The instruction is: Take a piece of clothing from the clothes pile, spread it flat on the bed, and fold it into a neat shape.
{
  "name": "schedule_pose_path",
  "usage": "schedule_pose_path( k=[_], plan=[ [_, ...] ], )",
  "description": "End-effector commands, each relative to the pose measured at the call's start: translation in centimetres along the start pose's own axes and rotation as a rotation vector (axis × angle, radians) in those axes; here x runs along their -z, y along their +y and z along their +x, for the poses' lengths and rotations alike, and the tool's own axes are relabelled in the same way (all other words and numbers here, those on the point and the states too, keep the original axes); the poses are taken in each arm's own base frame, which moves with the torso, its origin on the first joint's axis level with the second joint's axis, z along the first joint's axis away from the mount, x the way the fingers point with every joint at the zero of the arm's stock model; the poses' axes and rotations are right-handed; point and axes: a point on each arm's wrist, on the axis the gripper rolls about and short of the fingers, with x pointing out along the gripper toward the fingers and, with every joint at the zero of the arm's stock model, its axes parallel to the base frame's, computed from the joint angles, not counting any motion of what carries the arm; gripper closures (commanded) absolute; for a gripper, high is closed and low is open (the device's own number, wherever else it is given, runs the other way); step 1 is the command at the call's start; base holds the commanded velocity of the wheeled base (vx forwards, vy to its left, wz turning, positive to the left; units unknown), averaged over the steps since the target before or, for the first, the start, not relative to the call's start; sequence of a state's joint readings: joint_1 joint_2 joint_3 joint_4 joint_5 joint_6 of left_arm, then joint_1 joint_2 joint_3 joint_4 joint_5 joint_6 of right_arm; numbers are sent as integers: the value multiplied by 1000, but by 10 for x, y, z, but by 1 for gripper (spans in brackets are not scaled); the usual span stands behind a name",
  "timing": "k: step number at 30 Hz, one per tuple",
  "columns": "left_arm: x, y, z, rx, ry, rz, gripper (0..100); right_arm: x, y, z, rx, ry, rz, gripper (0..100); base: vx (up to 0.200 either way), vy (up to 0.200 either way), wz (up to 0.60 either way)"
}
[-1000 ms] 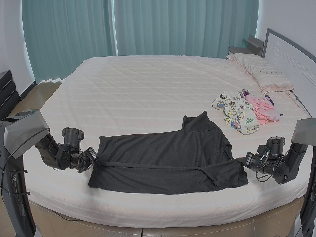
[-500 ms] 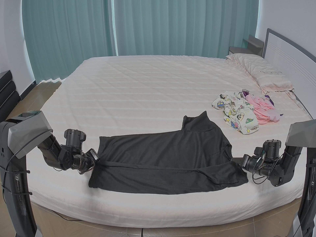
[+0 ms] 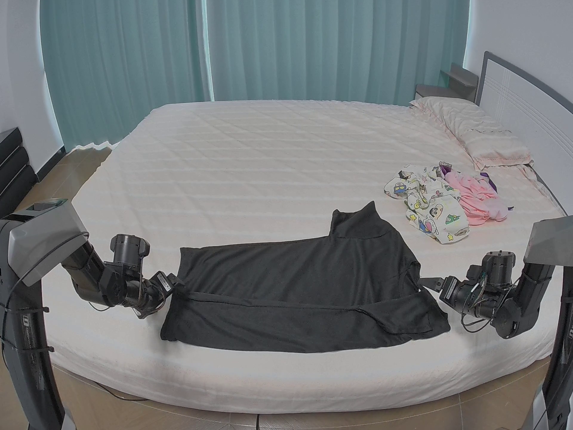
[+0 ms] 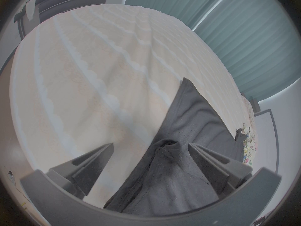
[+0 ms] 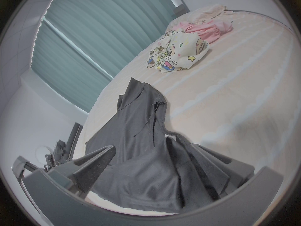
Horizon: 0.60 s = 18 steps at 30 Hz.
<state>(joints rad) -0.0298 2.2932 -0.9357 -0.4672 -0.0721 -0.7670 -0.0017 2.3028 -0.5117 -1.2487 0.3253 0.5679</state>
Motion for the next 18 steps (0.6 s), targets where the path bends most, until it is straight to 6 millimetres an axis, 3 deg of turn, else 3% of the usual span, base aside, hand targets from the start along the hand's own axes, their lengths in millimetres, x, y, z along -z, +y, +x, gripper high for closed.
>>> schedule_pose_path(
  k=[1, 6, 8, 9, 18],
  plan=[
    [-13, 12, -33, 28, -5, -52, 0, 3, 27, -28, -7, -26, 73, 0, 0, 0, 0],
    [-14, 27, -60, 100, 53, -141, 0, 32, 48, -34, 77, -23, 234, 0, 0, 0, 0],
    [-13, 29, -61, 100, 57, -148, 0, 35, 49, -34, 88, -21, 245, 0, 0, 0, 0],
    [-11, 34, -62, 92, 66, -160, 0, 50, 53, -33, 125, 0, 278, 0, 0, 0, 0],
    [-2, 41, -64, 82, 89, -167, 0, 91, 73, -24, 164, 58, 325, 0, 0, 0, 0]
  ],
)
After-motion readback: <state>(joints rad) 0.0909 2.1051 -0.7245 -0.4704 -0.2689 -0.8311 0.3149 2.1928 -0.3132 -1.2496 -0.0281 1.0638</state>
